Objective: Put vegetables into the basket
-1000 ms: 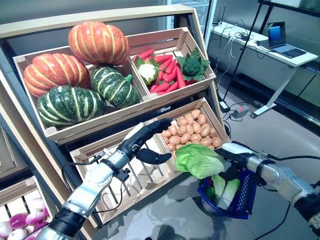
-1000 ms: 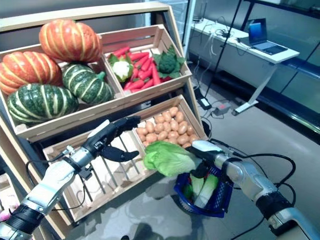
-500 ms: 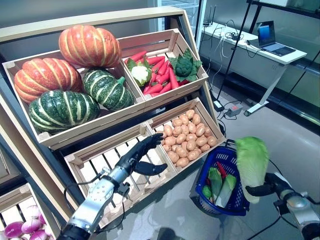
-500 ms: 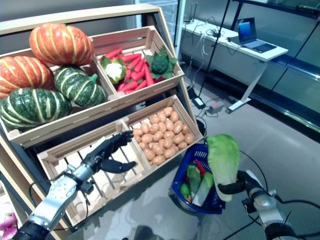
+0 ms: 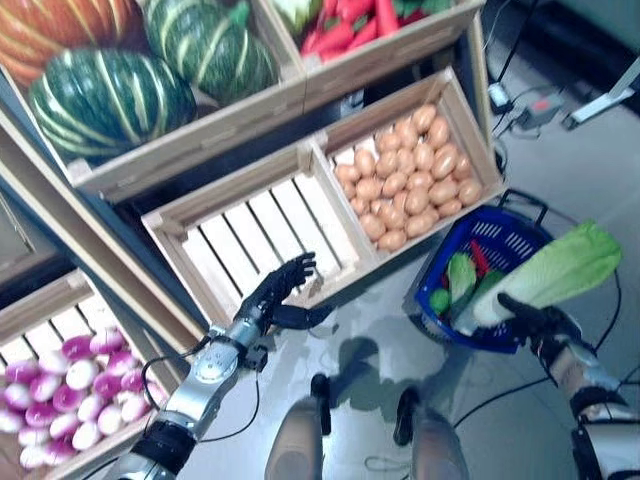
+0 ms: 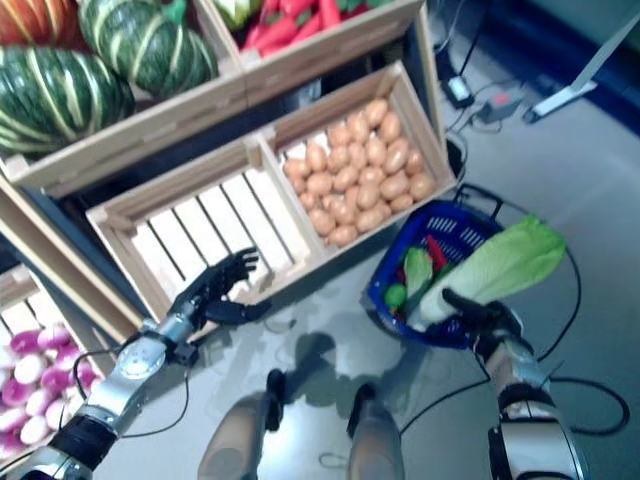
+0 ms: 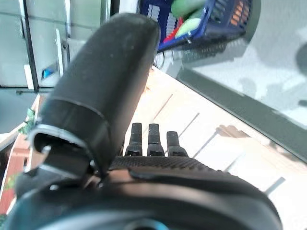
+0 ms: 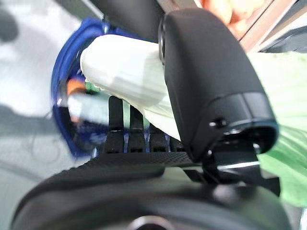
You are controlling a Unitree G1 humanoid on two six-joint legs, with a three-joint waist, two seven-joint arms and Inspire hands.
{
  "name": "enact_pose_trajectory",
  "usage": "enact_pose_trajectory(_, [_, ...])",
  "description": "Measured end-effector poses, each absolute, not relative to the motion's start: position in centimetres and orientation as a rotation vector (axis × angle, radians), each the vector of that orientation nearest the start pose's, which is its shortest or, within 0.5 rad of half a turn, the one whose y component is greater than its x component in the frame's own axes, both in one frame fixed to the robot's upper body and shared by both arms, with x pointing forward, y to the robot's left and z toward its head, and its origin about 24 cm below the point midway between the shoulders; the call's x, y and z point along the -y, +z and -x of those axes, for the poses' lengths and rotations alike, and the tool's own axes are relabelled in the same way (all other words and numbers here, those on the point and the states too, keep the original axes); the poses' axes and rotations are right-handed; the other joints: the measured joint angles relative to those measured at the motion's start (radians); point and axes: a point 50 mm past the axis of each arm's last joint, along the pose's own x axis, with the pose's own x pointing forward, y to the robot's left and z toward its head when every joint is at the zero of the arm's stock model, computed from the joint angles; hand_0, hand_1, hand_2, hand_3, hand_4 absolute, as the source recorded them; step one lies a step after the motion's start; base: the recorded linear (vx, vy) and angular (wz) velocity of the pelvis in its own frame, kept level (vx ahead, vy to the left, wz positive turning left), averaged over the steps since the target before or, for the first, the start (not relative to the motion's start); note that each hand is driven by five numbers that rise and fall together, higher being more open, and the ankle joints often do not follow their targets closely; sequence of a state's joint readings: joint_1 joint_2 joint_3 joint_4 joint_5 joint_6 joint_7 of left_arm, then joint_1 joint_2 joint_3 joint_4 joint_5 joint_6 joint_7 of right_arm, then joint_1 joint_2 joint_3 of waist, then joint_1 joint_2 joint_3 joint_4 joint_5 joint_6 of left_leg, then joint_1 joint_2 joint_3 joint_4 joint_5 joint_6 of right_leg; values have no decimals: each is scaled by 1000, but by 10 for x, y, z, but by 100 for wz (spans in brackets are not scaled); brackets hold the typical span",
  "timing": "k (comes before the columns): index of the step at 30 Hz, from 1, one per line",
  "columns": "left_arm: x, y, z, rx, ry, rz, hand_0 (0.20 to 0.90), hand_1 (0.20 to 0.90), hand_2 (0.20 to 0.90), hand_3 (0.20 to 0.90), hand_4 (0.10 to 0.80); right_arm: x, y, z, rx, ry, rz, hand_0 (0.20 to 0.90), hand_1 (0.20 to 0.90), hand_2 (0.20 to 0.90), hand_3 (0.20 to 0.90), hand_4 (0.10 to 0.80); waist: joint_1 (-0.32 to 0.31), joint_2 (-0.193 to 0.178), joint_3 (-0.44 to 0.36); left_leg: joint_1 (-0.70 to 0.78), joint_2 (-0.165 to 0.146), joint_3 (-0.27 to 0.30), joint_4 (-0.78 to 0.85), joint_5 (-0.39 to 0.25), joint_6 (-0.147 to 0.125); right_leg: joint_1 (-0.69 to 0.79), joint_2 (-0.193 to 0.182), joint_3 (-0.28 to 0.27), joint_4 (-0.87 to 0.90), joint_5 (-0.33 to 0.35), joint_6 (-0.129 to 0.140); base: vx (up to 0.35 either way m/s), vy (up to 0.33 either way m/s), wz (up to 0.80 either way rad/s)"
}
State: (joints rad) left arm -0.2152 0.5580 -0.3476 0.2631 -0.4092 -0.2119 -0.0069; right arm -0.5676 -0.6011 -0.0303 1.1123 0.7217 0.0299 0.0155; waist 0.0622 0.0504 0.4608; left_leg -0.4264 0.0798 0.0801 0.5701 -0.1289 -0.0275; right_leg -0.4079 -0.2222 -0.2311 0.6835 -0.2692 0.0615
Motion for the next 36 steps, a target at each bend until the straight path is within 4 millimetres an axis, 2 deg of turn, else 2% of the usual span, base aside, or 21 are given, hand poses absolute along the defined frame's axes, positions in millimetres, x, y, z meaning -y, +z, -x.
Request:
enact_pose_trajectory(3, [-193, 58, -286, 58, -236, -161, 900, 900, 900, 900, 800, 338, 37, -314, -341, -465, -243, 300, 300, 300, 300, 400, 13, 1, 25, -106, -10, -19, 120, -26, -6, -105, -30, 7, 149, -57, -20, -172, -53, 23])
enact_pose_trajectory(5, [-193, 60, -286, 75, -223, -127, 900, 900, 900, 900, 800, 336, 50, -324, -310, -463, -229, 300, 300, 300, 300, 400, 15, 6, 36, -198, -12, -34, 247, -66, -7, -192, -51, 14, 282, -113, -34, -175, -31, 18])
enact_pose_trajectory(10, [-181, 62, -288, 95, -254, -123, 900, 900, 900, 900, 800, 331, 90, -349, -226, -417, -157, 300, 300, 300, 300, 400, 11, 21, 61, -368, -8, -60, 439, -118, -16, -356, -64, 38, 476, -179, -58, -130, -11, 5])
enact_pose_trajectory(12, [-178, 61, -287, 93, -264, -124, 900, 900, 900, 900, 800, 330, 96, -352, -230, -404, -106, 300, 300, 300, 300, 400, 10, 23, 61, -414, -8, -72, 488, -128, -9, -398, -64, 40, 526, -196, -67, -109, -10, 5])
enact_pose_trajectory(13, [-177, 62, -287, 95, -264, -124, 900, 900, 900, 900, 800, 330, 97, -353, -235, -401, -92, 900, 900, 900, 900, 800, 10, 23, 61, -430, -7, -79, 509, -135, -8, -413, -65, 40, 548, -204, -72, -91, -22, 4])
enact_pose_trajectory(22, [-177, 72, -292, 149, -245, -81, 900, 900, 900, 900, 800, 349, 104, -347, -256, -493, -78, 900, 900, 900, 900, 800, 9, 25, 62, -494, -4, -109, 571, -144, -6, -474, -55, 32, 613, -226, -92, -31, -6, -1])
enact_pose_trajectory(27, [-178, 71, -290, 144, -238, -48, 900, 900, 900, 900, 800, 361, 112, -342, -238, -525, -72, 900, 900, 900, 900, 800, 12, 26, 61, -455, 12, -107, 560, -154, -21, -436, -42, 33, 589, -224, -91, 78, 32, -9])
enact_pose_trajectory(29, [-179, 69, -289, 137, -239, -40, 900, 900, 900, 900, 800, 362, 109, -340, -244, -525, -70, 900, 900, 900, 900, 800, 13, 26, 61, -411, 24, -97, 523, -151, -25, -398, -30, 33, 549, -213, -87, 49, 48, -17])
enact_pose_trajectory(32, [-179, 67, -287, 131, -242, -38, 900, 900, 900, 900, 800, 363, 104, -337, -257, -529, -65, 900, 900, 900, 900, 800, 13, 27, 60, -330, 27, -93, 432, -131, -47, -326, -15, 27, 463, -184, -86, 78, 48, -14])
enact_pose_trajectory(36, [-178, 67, -286, 134, -247, -36, 900, 900, 900, 900, 800, 368, 88, -326, -301, -542, -59, 900, 900, 900, 900, 800, 12, 32, 56, -181, 36, -71, 240, -76, -59, -193, 7, 7, 284, -123, -73, 107, 50, -9])
